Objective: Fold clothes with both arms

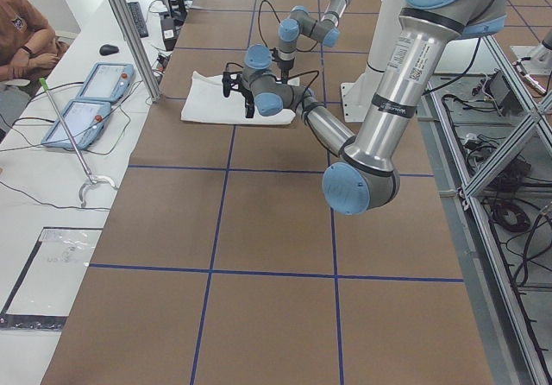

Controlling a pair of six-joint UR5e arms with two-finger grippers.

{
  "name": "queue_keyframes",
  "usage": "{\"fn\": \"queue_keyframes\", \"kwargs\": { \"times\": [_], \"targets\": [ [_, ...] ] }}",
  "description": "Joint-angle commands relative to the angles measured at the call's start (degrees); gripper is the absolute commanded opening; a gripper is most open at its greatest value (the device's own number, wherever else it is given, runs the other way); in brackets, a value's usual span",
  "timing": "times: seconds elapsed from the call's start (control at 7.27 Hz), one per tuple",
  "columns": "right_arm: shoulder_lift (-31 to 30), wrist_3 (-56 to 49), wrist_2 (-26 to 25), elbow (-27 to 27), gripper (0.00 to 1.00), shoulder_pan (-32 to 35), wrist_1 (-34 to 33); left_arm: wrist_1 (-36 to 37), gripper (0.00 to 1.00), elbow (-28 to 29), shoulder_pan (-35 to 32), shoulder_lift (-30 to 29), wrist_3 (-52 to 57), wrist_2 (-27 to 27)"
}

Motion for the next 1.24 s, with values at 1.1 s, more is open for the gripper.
{"fn": "queue_keyframes", "kwargs": {
  "times": [1.1],
  "targets": [
    [-11.73,-9.96,0.27,10.85,1.00,1.14,-3.47,-0.01,1.00,0.56,3.69,-1.41,-2.04,0.16]
  ]
}}
